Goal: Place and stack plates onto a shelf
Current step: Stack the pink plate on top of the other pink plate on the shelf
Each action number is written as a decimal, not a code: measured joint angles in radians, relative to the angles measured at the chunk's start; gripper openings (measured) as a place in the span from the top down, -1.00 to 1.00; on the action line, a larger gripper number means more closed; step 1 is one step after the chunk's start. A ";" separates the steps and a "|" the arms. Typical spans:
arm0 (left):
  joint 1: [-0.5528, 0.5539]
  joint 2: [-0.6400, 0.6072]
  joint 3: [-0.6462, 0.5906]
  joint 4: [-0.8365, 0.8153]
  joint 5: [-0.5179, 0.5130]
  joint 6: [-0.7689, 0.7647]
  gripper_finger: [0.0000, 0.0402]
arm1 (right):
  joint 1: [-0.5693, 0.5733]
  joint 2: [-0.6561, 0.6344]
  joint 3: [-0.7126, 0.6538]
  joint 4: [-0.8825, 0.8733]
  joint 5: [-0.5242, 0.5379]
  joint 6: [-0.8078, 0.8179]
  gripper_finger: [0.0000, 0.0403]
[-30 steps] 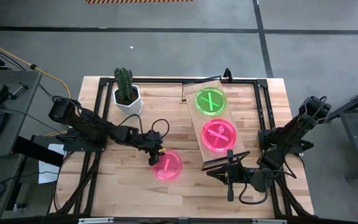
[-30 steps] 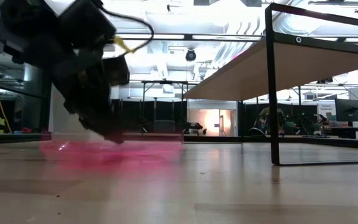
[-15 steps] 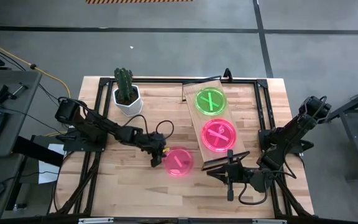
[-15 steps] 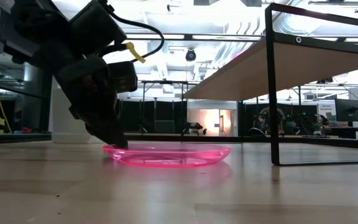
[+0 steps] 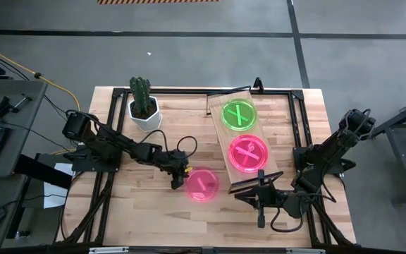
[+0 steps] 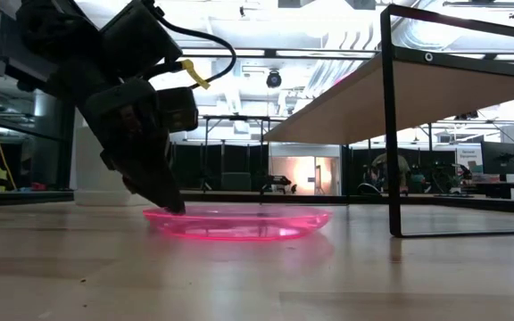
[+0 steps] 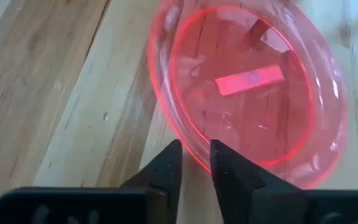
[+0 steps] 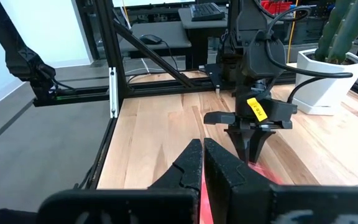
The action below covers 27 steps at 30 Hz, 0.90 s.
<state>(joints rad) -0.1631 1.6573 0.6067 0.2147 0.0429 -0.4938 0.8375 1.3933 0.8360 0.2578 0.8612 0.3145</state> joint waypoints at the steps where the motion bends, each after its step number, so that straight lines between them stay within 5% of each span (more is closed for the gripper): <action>1: 0.000 0.000 0.000 0.000 0.000 0.000 0.70 | 0.000 0.000 0.000 0.000 0.000 0.000 1.00; 7: 0.000 0.000 0.000 0.002 0.000 0.033 0.98 | 0.000 0.000 0.000 0.000 0.000 0.000 1.00; 19: 0.001 -0.035 0.057 0.002 0.000 0.106 1.00 | 0.000 0.000 0.000 -0.007 -0.001 0.004 1.00; 27: -0.013 -0.164 0.057 -0.043 -0.029 0.120 1.00 | 0.000 0.000 0.000 -0.053 -0.005 0.073 1.00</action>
<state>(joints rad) -0.1759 1.4930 0.6640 0.1712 0.0141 -0.3738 0.8375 1.3930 0.8360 0.2053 0.8562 0.3876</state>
